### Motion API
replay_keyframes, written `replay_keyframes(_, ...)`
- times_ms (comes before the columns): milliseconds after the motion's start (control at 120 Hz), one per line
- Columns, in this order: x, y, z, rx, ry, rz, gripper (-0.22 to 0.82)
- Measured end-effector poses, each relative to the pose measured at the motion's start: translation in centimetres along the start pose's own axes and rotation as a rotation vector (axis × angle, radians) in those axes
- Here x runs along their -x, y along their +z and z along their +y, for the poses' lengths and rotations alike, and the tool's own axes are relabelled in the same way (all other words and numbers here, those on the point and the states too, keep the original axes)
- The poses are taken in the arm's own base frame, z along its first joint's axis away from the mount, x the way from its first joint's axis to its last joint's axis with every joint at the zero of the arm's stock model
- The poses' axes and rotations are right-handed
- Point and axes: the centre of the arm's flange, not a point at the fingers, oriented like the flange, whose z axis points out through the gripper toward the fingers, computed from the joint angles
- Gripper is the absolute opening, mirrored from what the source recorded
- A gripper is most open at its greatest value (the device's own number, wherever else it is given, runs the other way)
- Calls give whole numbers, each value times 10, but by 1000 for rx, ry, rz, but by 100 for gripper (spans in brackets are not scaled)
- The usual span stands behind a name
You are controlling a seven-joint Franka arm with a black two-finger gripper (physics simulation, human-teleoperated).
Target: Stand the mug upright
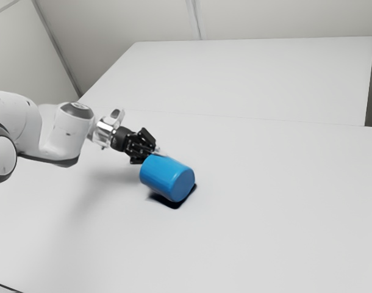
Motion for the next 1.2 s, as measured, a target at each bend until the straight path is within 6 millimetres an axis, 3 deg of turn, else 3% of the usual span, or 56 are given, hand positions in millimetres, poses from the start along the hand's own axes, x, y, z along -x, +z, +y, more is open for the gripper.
replay_keyframes(283,-4,6,24,-22,16,18,-16)
replay_keyframes(400,-1,-2,54,-114,84,14,-18)
replay_keyframes(567,16,-29,114,-392,261,13,-18)
replay_keyframes(725,36,-38,141,-676,380,-17,-18)
replay_keyframes(983,72,-33,127,-968,452,-30,-18)
replay_keyframes(1200,75,-23,117,-1053,505,40,-18)
